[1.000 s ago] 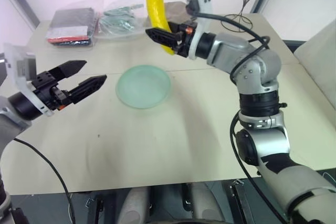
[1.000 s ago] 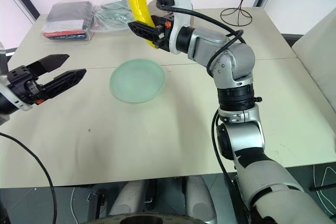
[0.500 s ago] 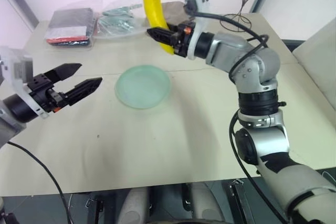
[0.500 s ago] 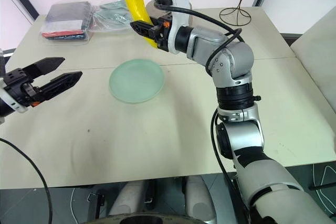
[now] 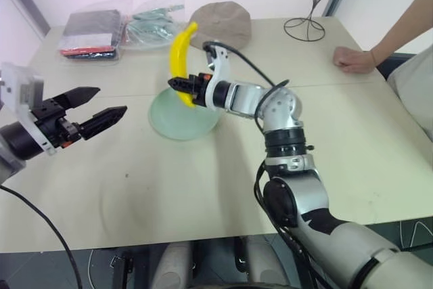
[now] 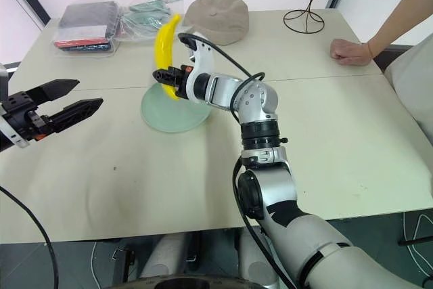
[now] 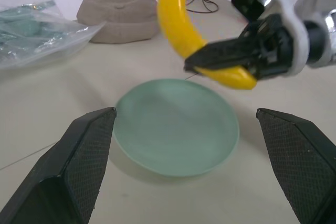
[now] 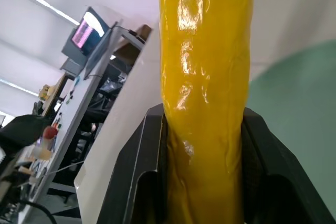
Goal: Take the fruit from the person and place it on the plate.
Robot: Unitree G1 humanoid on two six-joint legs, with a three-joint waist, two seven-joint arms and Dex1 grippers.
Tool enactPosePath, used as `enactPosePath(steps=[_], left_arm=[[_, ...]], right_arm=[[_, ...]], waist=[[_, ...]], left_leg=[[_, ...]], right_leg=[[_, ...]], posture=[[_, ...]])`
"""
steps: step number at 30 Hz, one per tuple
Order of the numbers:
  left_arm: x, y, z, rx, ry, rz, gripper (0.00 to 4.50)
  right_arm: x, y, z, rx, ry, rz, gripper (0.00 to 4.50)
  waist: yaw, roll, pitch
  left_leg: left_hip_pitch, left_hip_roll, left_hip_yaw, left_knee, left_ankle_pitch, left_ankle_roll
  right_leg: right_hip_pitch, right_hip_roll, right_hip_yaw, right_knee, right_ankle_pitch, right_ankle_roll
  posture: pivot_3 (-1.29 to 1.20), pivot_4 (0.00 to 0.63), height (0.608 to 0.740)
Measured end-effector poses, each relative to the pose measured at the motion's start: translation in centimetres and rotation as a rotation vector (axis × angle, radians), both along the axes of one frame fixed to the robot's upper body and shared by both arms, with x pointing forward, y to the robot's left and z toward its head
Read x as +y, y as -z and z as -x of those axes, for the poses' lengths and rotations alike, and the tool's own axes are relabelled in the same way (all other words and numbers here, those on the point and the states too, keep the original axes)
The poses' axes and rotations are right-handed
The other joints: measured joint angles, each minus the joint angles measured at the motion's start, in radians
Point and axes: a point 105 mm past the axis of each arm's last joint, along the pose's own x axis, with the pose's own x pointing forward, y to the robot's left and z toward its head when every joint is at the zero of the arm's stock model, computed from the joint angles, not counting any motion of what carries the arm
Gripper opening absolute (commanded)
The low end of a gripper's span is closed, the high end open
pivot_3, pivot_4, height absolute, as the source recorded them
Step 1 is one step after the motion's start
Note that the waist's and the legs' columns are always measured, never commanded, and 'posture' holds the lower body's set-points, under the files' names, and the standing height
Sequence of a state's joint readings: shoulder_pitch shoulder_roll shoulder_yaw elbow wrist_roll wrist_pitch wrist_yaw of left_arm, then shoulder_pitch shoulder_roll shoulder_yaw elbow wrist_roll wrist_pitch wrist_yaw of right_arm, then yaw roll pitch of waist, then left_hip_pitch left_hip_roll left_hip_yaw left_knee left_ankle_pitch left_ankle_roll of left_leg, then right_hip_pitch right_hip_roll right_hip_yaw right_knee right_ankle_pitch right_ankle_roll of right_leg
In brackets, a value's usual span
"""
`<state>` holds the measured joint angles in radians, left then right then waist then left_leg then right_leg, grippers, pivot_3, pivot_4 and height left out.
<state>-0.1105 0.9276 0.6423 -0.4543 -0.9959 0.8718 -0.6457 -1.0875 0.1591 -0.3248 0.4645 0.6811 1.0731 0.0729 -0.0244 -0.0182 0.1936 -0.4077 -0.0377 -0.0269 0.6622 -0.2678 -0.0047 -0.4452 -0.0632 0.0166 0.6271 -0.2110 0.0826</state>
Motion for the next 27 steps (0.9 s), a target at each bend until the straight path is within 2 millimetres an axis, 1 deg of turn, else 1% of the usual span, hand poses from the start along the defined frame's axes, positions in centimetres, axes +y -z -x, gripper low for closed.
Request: enactPosePath(steps=[2, 4, 9, 11, 14, 18, 27], left_arm=[[-0.1, 0.0, 0.1, 0.009, 0.002, -0.005, 4.50], [-0.2, -0.1, 0.3, 0.009, 0.003, -0.012, 4.50], [-0.3, -0.1, 0.5, 0.026, 0.002, -0.025, 4.50], [-0.3, -0.2, 0.5, 0.031, -0.002, -0.038, 4.50], [0.0, -0.9, 0.7, 0.024, -0.014, -0.054, 4.50], [0.0, -1.1, 0.8, 0.022, -0.014, -0.065, 4.50], [-0.1, -1.1, 0.9, 0.030, -0.009, -0.066, 4.50]], right_arm=[[0.0, 1.2, -0.4, 0.079, 0.040, -0.014, 1.30], [0.2, 2.0, -0.5, 0.123, 0.052, -0.023, 1.30], [-0.1, 2.6, -1.0, 0.149, 0.092, -0.032, 1.30], [-0.2, 3.5, -1.1, 0.170, 0.105, -0.028, 1.30], [-0.2, 5.1, -0.9, 0.204, 0.111, -0.001, 1.30], [0.1, 5.6, -0.7, 0.193, 0.105, 0.035, 1.30], [0.8, 7.9, 0.6, 0.202, 0.058, 0.156, 1.30]], waist=[[-0.003, 0.000, 0.000], [-0.011, 0.000, 0.000], [-0.025, 0.000, 0.000], [-0.027, 0.000, 0.000], [-0.033, 0.000, 0.000], [-0.040, 0.000, 0.000], [-0.045, 0.000, 0.000]], left_leg=[[0.000, 0.000, 0.000, -0.001, 0.000, 0.000], [0.000, 0.000, 0.000, -0.001, 0.000, 0.000], [0.000, 0.000, 0.000, -0.002, 0.000, 0.000], [0.001, 0.000, 0.000, -0.004, 0.000, -0.001], [0.000, 0.000, 0.000, -0.005, 0.001, -0.001], [0.000, 0.000, 0.000, -0.005, 0.001, -0.001], [0.000, 0.000, 0.000, -0.006, 0.001, -0.001]], right_leg=[[0.000, 0.000, 0.000, 0.000, 0.000, 0.000], [0.000, 0.000, 0.000, -0.001, 0.000, 0.000], [-0.001, 0.001, 0.000, -0.001, 0.000, 0.000], [-0.001, 0.001, 0.000, 0.000, 0.000, 0.001], [-0.001, 0.001, 0.000, 0.000, 0.000, 0.001], [-0.001, 0.001, 0.000, 0.000, 0.000, 0.001], [-0.002, 0.001, 0.000, 0.000, 0.000, 0.001]], posture=[[0.00, 0.150, 0.740], [0.00, 0.150, 0.740], [0.00, 0.150, 0.740], [0.00, 0.150, 0.740], [0.00, 0.150, 0.740], [0.00, 0.150, 0.740], [0.00, 0.150, 0.740]])
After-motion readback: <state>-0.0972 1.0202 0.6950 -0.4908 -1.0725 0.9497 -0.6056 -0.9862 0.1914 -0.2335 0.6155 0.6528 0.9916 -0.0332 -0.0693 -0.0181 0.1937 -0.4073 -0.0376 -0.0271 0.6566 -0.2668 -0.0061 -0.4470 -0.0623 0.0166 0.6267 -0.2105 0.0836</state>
